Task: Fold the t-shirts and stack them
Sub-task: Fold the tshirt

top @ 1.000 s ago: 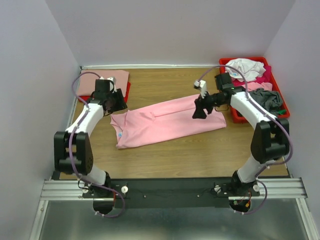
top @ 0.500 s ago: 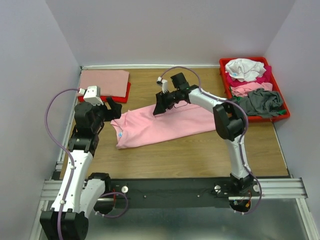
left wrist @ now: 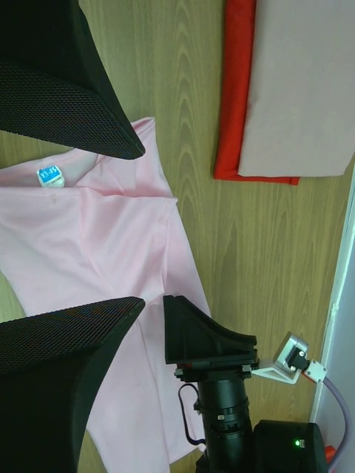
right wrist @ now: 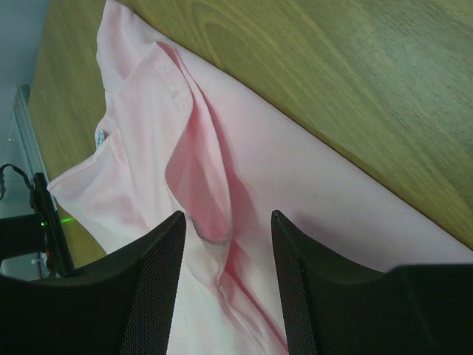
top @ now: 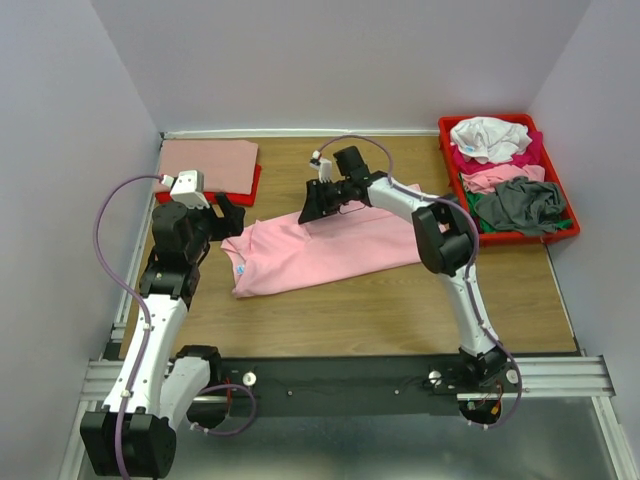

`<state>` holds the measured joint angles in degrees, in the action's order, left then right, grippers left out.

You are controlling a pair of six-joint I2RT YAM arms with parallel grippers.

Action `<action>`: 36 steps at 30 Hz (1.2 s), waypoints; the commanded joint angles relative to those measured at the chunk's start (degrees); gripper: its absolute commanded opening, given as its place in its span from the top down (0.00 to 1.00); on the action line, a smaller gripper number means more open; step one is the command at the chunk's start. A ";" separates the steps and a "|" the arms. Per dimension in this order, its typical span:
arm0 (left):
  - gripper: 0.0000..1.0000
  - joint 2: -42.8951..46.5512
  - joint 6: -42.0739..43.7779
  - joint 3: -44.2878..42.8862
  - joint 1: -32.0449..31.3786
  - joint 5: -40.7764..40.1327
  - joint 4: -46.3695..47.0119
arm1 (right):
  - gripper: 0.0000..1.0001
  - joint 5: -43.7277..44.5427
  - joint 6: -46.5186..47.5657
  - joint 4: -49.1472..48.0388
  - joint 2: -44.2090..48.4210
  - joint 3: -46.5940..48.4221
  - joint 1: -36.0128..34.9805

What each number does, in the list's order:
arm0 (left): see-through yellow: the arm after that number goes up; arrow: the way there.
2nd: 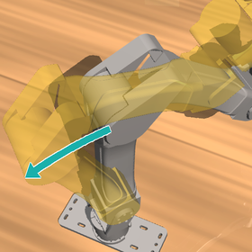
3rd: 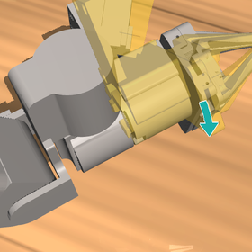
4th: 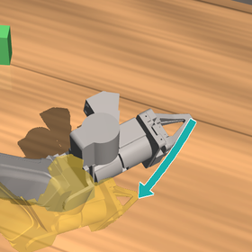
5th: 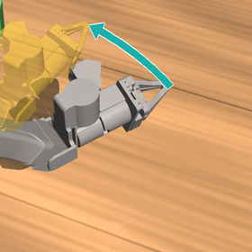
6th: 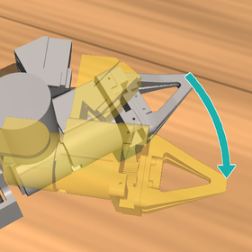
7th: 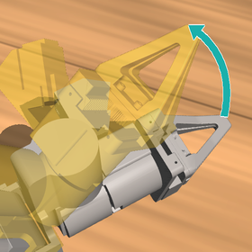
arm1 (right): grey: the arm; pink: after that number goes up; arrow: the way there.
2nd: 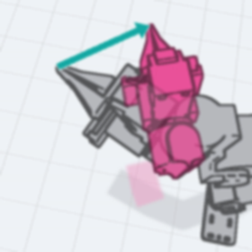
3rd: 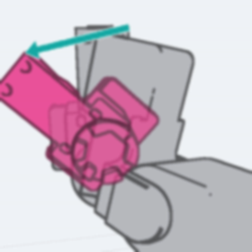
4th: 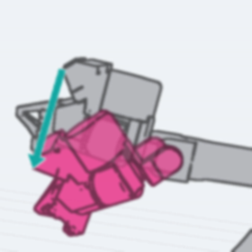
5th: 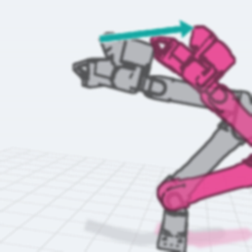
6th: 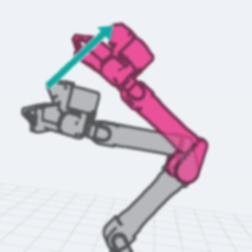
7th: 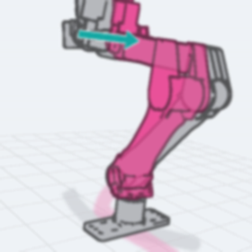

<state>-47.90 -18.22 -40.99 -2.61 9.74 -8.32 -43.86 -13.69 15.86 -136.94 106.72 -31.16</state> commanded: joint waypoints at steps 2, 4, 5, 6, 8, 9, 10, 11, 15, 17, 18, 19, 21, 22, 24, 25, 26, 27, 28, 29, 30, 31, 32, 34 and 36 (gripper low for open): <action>0.17 -0.18 0.90 0.74 0.24 1.34 1.72 | 0.44 -1.23 -0.11 -1.09 0.01 -1.60 -1.63; 0.17 -0.09 0.90 0.65 0.24 1.34 1.72 | 0.46 -1.49 0.07 -1.00 0.45 -2.47 -1.89; 0.17 0.00 0.82 0.74 0.24 1.25 1.81 | 0.48 -1.50 0.16 -1.09 0.54 -2.57 -2.06; 0.17 0.00 0.90 0.65 0.24 1.34 1.73 | 0.50 -1.41 0.16 -1.00 0.54 -2.74 -2.15; 0.18 0.09 0.82 0.74 0.24 1.25 1.72 | 0.57 -0.97 0.16 -1.00 0.54 -2.83 -2.24; 0.18 0.09 0.73 0.74 0.24 1.25 1.72 | 0.59 -0.71 0.16 -1.09 0.63 -2.66 -2.24; 0.18 0.09 0.73 0.74 0.24 1.25 1.72 | 0.64 0.17 0.33 -1.09 0.63 -2.13 -2.24; 0.18 0.09 0.81 0.74 0.24 1.25 1.64 | 0.66 0.78 0.42 -1.00 0.71 -1.87 -2.24; 0.18 0.09 0.55 0.74 0.24 1.34 1.64 | 0.75 4.21 1.21 -0.74 0.89 0.24 -2.24; 0.18 0.17 0.64 0.74 0.24 1.34 1.55 | 0.78 5.44 1.82 -0.22 0.80 0.95 -2.15; 0.18 0.17 0.64 0.83 0.24 1.34 1.55 | 0.79 5.80 2.09 -0.04 0.72 1.38 -2.24; 0.18 0.17 0.55 0.83 0.33 1.25 1.55 | 0.79 6.15 2.35 0.22 0.63 1.48 -2.24; 0.18 0.17 0.46 0.83 0.33 1.34 1.64 | 0.80 6.68 2.79 0.40 0.54 1.39 -2.24; 0.18 0.17 0.46 0.83 0.24 1.51 1.64 | 0.80 7.29 3.14 0.58 0.54 1.39 -2.24; 0.18 0.17 0.29 0.91 0.24 1.43 1.55 | 0.80 8.34 3.58 0.84 0.63 1.39 -2.24; 0.18 0.17 0.20 0.91 0.24 1.42 1.64 | 0.80 9.22 3.93 1.02 0.71 1.56 -2.24; 0.18 0.17 0.29 0.91 0.24 1.42 1.64 | 0.80 9.75 4.11 1.19 0.71 1.48 -2.24; 0.18 0.17 0.03 1.00 0.24 1.34 1.46 | 0.79 10.28 4.37 1.45 0.89 1.48 -2.24; 0.18 0.35 -0.06 1.00 0.24 1.25 1.55 | 0.79 10.54 4.64 1.72 0.98 1.39 -2.33; 0.18 0.35 -0.15 1.00 0.33 1.25 1.29 | 0.79 11.24 5.16 1.81 1.15 1.21 -2.24; 0.18 0.44 -0.24 0.92 0.24 1.25 1.20 | 0.79 11.60 5.43 1.90 1.24 1.04 -2.24; 0.18 0.53 -0.59 0.91 0.24 0.90 1.20 | 0.79 11.86 5.61 1.90 1.68 0.86 -2.24; 0.18 0.70 -1.46 0.91 0.24 0.98 0.85 | 0.80 12.91 6.13 2.07 1.94 0.69 -2.24; 0.18 1.23 -5.22 1.35 0.33 1.16 0.15 | 0.80 14.58 7.36 2.42 3.08 0.60 -2.15; 0.18 2.02 -9.27 2.31 0.33 1.95 -0.82 | 0.79 16.25 8.85 3.04 4.49 0.95 -2.24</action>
<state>-47.75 -21.10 -40.49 -2.61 10.00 -7.92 -32.51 -8.43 16.97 -136.68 106.76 -32.95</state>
